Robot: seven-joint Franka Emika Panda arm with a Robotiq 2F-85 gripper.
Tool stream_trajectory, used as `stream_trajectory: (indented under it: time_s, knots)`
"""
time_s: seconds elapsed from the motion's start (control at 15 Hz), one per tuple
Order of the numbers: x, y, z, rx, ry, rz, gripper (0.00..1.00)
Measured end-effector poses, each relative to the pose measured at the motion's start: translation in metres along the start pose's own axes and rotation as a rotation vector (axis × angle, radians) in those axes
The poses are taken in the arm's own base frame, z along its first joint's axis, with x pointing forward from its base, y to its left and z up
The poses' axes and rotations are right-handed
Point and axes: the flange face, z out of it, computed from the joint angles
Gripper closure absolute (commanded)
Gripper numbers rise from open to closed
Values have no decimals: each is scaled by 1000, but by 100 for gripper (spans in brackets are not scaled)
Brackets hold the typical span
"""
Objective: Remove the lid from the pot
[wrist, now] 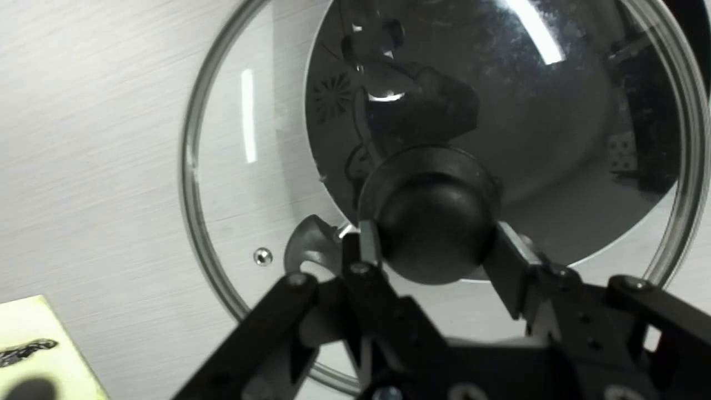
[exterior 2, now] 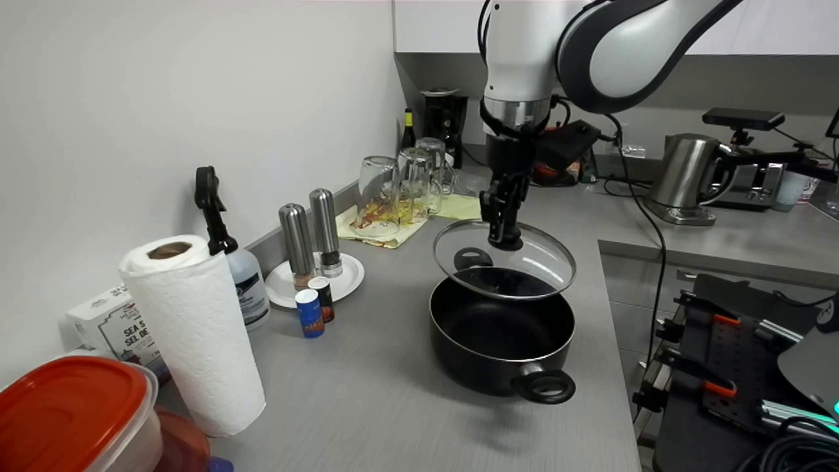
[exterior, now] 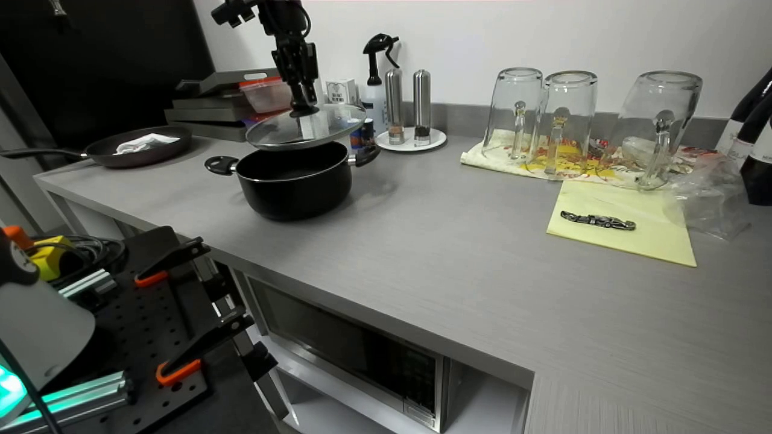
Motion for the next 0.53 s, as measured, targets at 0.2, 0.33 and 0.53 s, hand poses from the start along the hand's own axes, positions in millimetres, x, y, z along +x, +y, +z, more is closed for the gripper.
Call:
stream_trajectory:
  time_s: [0.2,0.33,0.53]
  knots:
    - [11,40,-2,-11,-7,79,75]
    - [19,76,3,-17,-18,150,75]
    - [27,142,14,-27,-39,278,75]
